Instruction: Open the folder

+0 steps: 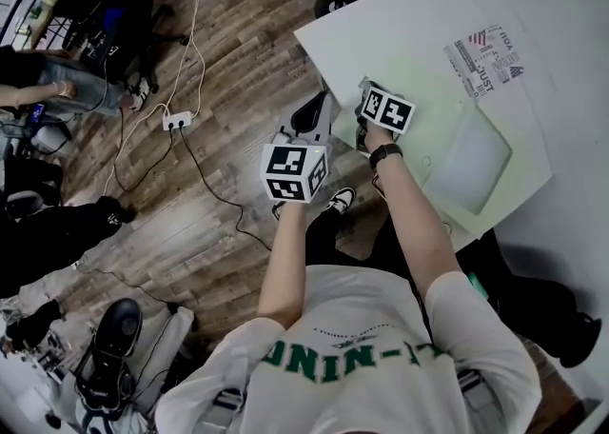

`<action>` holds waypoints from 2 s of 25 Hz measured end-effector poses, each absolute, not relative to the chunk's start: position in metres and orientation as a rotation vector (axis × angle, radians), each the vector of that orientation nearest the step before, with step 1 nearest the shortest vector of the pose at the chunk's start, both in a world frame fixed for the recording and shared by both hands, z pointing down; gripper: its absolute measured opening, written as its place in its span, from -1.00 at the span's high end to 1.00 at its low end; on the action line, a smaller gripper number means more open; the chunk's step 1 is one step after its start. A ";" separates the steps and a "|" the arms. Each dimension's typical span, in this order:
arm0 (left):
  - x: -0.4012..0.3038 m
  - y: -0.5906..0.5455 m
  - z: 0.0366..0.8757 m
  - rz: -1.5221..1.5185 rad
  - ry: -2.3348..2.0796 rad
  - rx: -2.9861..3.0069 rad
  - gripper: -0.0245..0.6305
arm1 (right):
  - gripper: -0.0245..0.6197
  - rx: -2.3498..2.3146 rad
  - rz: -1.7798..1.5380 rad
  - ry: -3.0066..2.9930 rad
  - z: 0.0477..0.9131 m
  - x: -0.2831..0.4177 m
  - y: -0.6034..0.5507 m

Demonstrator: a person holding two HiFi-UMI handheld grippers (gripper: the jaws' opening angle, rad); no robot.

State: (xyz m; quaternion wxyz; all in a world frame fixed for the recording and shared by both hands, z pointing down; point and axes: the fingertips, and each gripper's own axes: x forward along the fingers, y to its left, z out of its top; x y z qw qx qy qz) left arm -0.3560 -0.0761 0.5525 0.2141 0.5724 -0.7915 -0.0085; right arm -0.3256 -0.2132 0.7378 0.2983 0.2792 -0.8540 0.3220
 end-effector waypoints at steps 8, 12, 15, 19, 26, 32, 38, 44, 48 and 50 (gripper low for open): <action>-0.326 -0.113 0.530 0.001 -2.155 1.709 0.88 | 0.87 0.717 0.863 -2.449 0.669 -0.286 -0.226; -0.296 -0.142 0.509 0.015 -2.113 1.814 0.88 | 0.88 0.761 0.833 -2.520 0.637 -0.247 -0.241; -0.270 -0.161 0.493 0.029 -2.079 1.894 0.88 | 0.88 0.848 0.829 -2.576 0.610 -0.210 -0.254; -0.234 -0.183 0.479 0.038 -2.011 1.998 0.88 | 0.88 1.016 0.834 -2.610 0.580 -0.153 -0.269; -0.170 -0.219 0.451 0.046 -1.874 2.161 0.88 | 0.88 1.277 0.776 -2.624 0.529 -0.055 -0.277; -0.109 -0.248 0.434 0.092 -1.778 2.299 0.88 | 0.88 1.459 0.497 -2.587 0.485 0.023 -0.293; -0.066 -0.261 0.411 0.108 -1.763 2.388 0.88 | 0.88 1.586 0.199 -2.516 0.432 0.085 -0.301; -0.046 -0.265 0.390 0.095 -1.774 2.434 0.88 | 0.88 1.631 0.111 -2.519 0.399 0.119 -0.298; -0.036 -0.268 0.383 0.103 -1.768 2.469 0.88 | 0.88 1.661 0.100 -2.542 0.386 0.129 -0.298; -0.034 -0.269 0.381 0.095 -1.775 2.480 0.88 | 0.88 1.667 0.092 -2.544 0.382 0.131 -0.298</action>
